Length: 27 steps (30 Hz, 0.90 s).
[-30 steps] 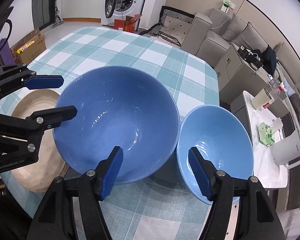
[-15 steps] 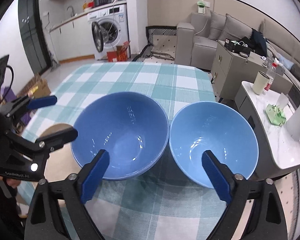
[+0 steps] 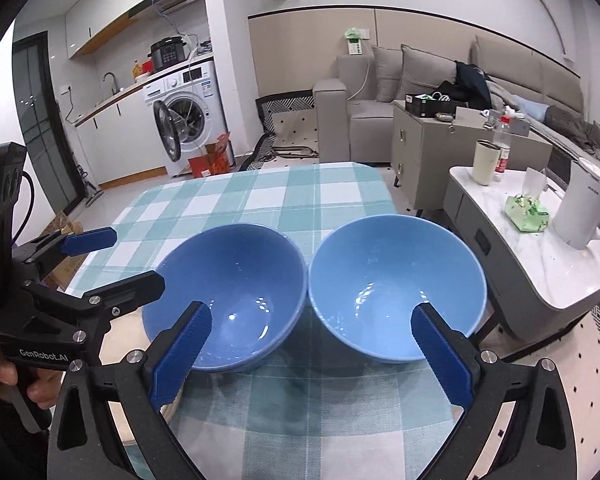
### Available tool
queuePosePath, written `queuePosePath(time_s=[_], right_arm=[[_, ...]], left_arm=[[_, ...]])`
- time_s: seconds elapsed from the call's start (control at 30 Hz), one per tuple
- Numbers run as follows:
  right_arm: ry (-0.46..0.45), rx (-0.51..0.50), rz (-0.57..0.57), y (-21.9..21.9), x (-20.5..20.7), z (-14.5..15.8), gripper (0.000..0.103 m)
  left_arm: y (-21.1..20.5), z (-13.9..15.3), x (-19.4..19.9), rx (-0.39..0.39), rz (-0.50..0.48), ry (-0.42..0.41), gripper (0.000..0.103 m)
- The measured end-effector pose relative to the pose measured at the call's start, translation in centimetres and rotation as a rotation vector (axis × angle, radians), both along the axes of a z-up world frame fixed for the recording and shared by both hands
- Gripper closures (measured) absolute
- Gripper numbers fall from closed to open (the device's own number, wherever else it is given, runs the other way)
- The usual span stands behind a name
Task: Organize plates and bowls
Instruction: 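Move both grippers to the rim of the light blue bowl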
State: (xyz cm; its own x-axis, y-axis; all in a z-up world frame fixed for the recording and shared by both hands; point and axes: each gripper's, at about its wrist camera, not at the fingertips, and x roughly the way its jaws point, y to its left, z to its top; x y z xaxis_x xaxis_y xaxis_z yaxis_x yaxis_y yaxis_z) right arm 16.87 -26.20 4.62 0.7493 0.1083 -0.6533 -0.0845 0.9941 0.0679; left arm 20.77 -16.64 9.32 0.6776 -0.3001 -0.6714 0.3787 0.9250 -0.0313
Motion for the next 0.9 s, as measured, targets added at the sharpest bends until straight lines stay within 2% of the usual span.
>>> queuePosePath(time_s=[0.3,0.43,0.63,0.9], right_arm=[[-0.035,0.011,-0.035,-2.6,-0.7,0.6,0.001],[-0.04,0.053,-0.068,-4.4,-1.1,1.0,0.001],[-0.03,0.149,-0.124,-7.4,-1.6,1.0,0.001],[0.005,0.173,-0.19,-9.4,-1.0,-0.1,0.001]], left_arm=[[-2.1,-0.1,1.2,-0.003,-0.012,0.006,0.0],[-3.4,-0.1,1.6,0.001,-0.03,0.019,0.0],[-5.4,0.2,2.4,0.008,-0.055,0.013,0.0],[-7.7,0.3,4.2,0.015,-0.076,0.017,0.0]])
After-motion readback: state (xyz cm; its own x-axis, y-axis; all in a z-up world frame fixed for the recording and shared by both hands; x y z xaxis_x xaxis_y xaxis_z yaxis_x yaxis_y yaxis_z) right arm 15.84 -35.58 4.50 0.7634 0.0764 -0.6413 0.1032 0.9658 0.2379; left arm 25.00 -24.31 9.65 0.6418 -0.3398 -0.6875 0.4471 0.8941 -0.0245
